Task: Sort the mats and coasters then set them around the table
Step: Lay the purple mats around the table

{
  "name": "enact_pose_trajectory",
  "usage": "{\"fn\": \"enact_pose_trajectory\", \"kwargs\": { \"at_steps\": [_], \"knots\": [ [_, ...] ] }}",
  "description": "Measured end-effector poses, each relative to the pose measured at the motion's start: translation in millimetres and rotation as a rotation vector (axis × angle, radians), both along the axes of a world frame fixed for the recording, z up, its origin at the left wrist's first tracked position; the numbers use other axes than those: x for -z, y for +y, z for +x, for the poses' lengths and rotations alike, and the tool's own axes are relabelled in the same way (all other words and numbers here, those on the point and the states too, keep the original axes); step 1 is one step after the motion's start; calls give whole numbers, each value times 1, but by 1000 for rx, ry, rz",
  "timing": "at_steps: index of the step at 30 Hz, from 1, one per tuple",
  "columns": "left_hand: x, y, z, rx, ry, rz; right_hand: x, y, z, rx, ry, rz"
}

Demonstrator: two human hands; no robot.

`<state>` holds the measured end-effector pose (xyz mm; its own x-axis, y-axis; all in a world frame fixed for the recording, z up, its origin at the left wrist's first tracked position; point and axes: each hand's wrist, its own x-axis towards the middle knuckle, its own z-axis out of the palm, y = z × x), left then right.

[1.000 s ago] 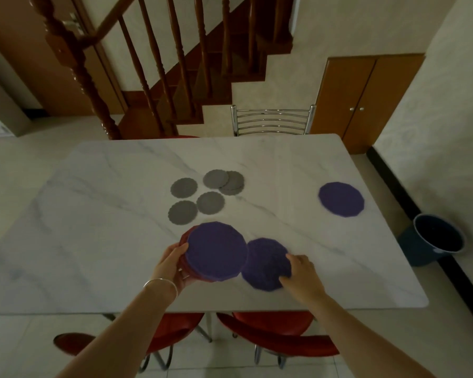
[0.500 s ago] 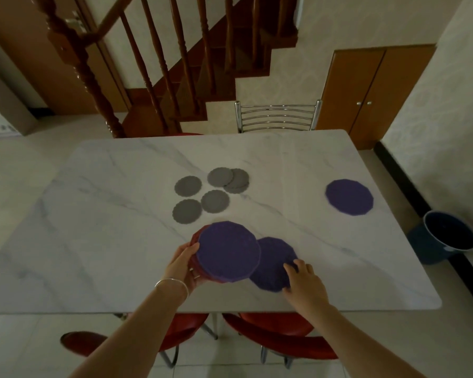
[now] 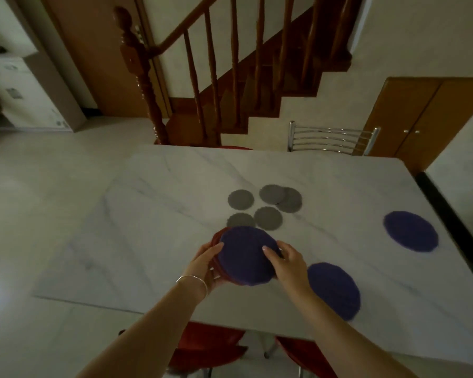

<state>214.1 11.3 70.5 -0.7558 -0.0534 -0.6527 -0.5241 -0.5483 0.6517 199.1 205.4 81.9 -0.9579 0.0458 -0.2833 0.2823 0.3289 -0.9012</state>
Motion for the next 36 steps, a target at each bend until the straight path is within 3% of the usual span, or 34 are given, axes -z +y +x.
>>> {"fn": "enact_pose_trajectory", "kwargs": {
  "at_steps": [7, 10, 12, 19, 31, 36],
  "knots": [
    [-5, -113, -25, 104, 40, -31, 1, -104, -15, 285, -26, -81],
    [-12, -166, -30, 149, 41, -53, 2, -152, -12, 383, -108, -251],
    [-11, -201, -28, 178, 41, -63, 2, -181, -6, 406, -169, -390],
    [-7, -276, -27, 187, 35, -28, 0, -244, 6, 423, -230, -557],
    [16, -379, -7, -40, -5, -96, 43, -260, 13, 570, -303, -428],
    [26, -405, 5, -74, -7, -96, 63, -280, 12, 538, -359, -390]
  ]
}}
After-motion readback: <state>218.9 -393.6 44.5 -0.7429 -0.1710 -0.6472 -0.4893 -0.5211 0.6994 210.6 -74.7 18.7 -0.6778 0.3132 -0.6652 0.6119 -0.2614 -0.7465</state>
